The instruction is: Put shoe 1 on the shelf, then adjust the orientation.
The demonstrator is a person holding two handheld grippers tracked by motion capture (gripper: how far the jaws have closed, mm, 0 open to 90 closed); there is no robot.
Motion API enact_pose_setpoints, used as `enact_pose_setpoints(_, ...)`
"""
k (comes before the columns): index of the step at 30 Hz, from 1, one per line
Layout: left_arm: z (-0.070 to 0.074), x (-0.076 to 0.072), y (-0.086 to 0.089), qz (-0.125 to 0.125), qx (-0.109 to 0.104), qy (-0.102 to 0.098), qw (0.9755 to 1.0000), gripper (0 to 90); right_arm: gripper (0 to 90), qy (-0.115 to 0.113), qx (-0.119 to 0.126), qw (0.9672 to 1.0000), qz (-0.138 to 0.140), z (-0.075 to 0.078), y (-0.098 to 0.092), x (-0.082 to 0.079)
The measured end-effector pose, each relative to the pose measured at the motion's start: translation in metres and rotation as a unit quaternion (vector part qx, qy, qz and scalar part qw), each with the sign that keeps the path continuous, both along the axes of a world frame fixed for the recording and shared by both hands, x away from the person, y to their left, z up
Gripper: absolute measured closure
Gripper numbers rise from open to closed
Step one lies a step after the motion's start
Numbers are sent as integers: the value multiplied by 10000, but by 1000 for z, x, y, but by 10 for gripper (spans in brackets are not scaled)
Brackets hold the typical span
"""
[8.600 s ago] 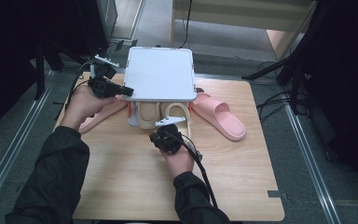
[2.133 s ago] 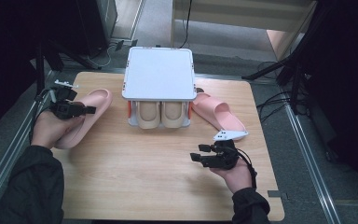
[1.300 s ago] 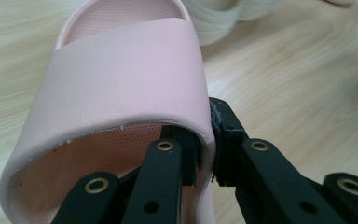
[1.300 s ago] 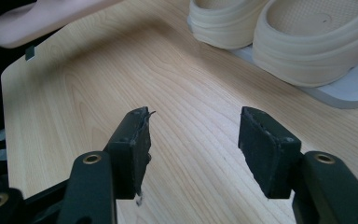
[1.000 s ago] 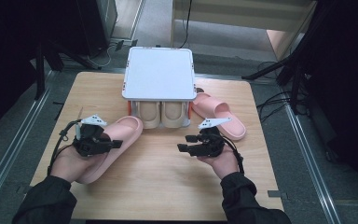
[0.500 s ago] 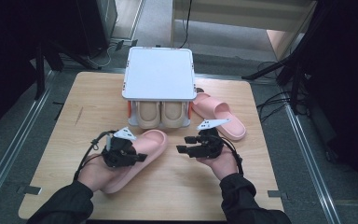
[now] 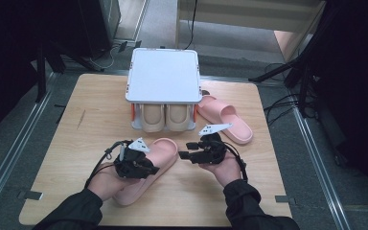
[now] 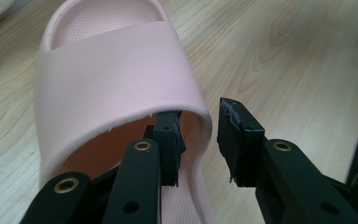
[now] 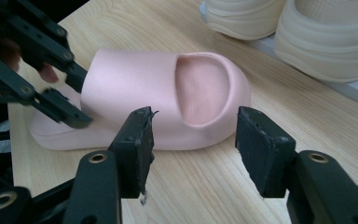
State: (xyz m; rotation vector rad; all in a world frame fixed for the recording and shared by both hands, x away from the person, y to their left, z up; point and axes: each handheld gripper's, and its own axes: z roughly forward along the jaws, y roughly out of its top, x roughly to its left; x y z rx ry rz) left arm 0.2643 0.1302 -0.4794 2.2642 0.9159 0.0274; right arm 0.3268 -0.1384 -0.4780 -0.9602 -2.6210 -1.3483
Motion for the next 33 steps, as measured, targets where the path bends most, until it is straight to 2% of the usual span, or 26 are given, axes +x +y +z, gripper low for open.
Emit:
enact_pose_setpoints(3, 8, -1, 10, 51, -72, 41, 10000, 692, 506, -35, 0, 10000, -16, -1, 0, -3)
enact_pose_setpoints(4, 13, -1, 18, 123, -81, -4, 9999, 697, 516, -29, -1, 10000, -31, -2, 0, -4)
enact_pose_setpoints(5, 13, -1, 18, 123, -81, -4, 9999, 713, 516, -29, -1, 10000, -31, -2, 0, -4)
enact_pose_setpoints(6, 16, -1, 22, 180, -103, -79, 9998, 713, 525, -41, -10, 10000, -56, -2, 1, -5)
enact_pose_setpoints(8, 24, -2, 30, 248, -269, -128, 9992, 791, 570, -49, -15, 9999, -94, -3, 3, -8)
enact_pose_setpoints(9, 31, -2, 40, 309, -314, -259, 9987, 795, 584, -31, -32, 9999, -105, -5, 4, -9)
enact_pose_setpoints(11, 31, -1, 43, 369, -312, -287, 9984, 806, 610, 14, -61, 9999, -101, -6, 5, -9)
enact_pose_setpoints(13, 28, 4, 52, 484, -259, -258, 9982, 819, 678, 62, -112, 9998, -119, -8, 8, -10)
enact_pose_setpoints(14, 19, 10, 60, 658, -137, -241, 9974, 827, 745, 127, -107, 9998, -115, -11, 11, -11)
enact_pose_setpoints(17, 11, 16, 67, 772, -86, -192, 9968, 827, 782, 204, -109, 9997, -49, -15, 18, -13)
enact_pose_setpoints(18, 3, 23, 72, 857, -26, -145, 9962, 827, 798, 272, -70, 9996, 62, -18, 24, -13)
enact_pose_setpoints(21, -6, 27, 74, 911, -23, -39, 9958, 822, 822, 273, -119, 9995, 143, -19, 29, -11)
enact_pose_setpoints(23, -13, 30, 73, 856, 85, 83, 9963, 816, 843, 327, -145, 9992, 198, -21, 33, -10)
enact_pose_setpoints(24, -16, 31, 72, 855, 138, 106, 9962, 813, 847, 353, -253, 9988, 244, -23, 38, -11)
enact_pose_setpoints(26, -20, 33, 69, 790, 137, 183, 9966, 813, 847, 338, -335, 9985, 265, -26, 41, -12)
enact_pose_setpoints(33, -22, 30, 64, 725, 199, 202, 9970, 819, 847, 256, -368, 9988, 172, -29, 43, -9)
